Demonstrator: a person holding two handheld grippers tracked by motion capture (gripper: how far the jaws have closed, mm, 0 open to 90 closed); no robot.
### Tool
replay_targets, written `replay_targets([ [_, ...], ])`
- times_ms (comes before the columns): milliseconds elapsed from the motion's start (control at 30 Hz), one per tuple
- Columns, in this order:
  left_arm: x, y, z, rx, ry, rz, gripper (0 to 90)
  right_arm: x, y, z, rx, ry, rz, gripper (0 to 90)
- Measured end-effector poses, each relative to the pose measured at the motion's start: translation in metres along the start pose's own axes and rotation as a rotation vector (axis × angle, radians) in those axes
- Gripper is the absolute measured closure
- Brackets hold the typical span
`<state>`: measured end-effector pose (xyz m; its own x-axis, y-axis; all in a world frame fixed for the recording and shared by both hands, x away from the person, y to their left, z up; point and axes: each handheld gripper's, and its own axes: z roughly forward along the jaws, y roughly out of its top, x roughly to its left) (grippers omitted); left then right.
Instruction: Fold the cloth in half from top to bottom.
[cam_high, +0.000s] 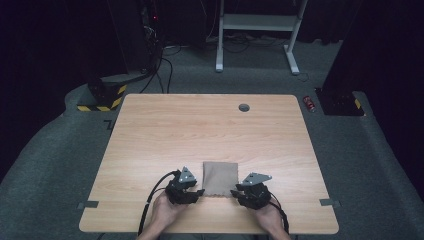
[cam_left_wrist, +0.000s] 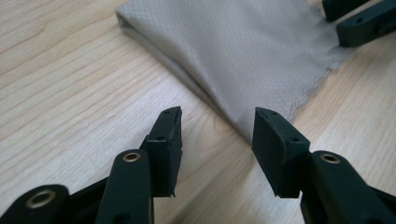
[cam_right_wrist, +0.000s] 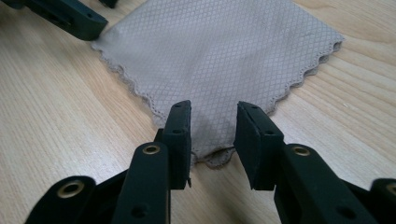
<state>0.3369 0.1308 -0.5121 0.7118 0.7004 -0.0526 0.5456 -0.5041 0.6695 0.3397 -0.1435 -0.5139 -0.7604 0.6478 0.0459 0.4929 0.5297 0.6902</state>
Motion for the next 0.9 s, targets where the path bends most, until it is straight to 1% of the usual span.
replay_targets([
  [67, 0.001, -0.001, -0.003, 0.013, 0.008, 0.007, 51.0, -0.002, 0.001, -0.001, 0.001, -0.004, 0.006, 65.1],
  [100, 0.003, -0.002, -0.005, 0.005, 0.011, -0.001, 50.6, -0.004, 0.001, -0.002, -0.006, -0.003, 0.013, 65.1],
  [133, 0.005, -0.001, -0.006, -0.007, 0.007, -0.019, 50.4, -0.007, 0.003, -0.004, -0.017, -0.002, 0.036, 65.1],
  [200, 0.014, 0.003, -0.008, -0.040, -0.008, -0.070, 50.3, -0.014, 0.007, -0.004, -0.033, -0.015, 0.056, 65.3],
  [233, 0.019, 0.007, -0.008, -0.058, -0.011, -0.098, 50.2, -0.018, 0.009, -0.004, -0.041, -0.025, 0.074, 65.5],
  [267, 0.021, 0.010, -0.007, -0.068, -0.005, -0.112, 50.0, -0.023, 0.012, -0.003, -0.049, -0.032, 0.101, 65.7],
  [333, 0.027, 0.020, -0.003, -0.079, 0.013, -0.138, 49.9, -0.031, 0.017, 0.000, -0.066, -0.045, 0.132, 65.8],
  [400, 0.032, 0.030, 0.002, -0.087, 0.015, -0.164, 49.4, -0.037, 0.024, 0.004, -0.072, -0.062, 0.154, 65.8],
  [467, 0.035, 0.040, 0.009, -0.087, 0.033, -0.176, 48.1, -0.044, 0.031, 0.009, -0.079, -0.078, 0.177, 65.9],
  [500, 0.036, 0.045, 0.012, -0.082, 0.039, -0.189, 47.1, -0.045, 0.034, 0.011, -0.081, -0.084, 0.179, 65.9],
  [567, 0.040, 0.051, 0.019, -0.081, 0.060, -0.201, 46.5, -0.050, 0.040, 0.017, -0.078, -0.098, 0.184, 65.9],
  [600, 0.041, 0.053, 0.023, -0.073, 0.067, -0.217, 46.1, -0.052, 0.042, 0.020, -0.074, -0.101, 0.188, 65.9],
  [700, 0.044, 0.057, 0.032, -0.048, 0.098, -0.218, 46.5, -0.057, 0.048, 0.028, -0.068, -0.110, 0.190, 66.8],
  [800, 0.048, 0.059, 0.041, -0.021, 0.142, -0.198, 48.0, -0.060, 0.050, 0.037, -0.031, -0.114, 0.189, 68.4],
  [867, 0.052, 0.057, 0.045, -0.003, 0.149, -0.204, 50.3, -0.064, 0.050, 0.043, -0.007, -0.120, 0.188, 70.5],
  [900, 0.053, 0.056, 0.046, -0.005, 0.149, -0.193, 51.7, -0.064, 0.050, 0.044, -0.006, -0.122, 0.184, 71.9],
])
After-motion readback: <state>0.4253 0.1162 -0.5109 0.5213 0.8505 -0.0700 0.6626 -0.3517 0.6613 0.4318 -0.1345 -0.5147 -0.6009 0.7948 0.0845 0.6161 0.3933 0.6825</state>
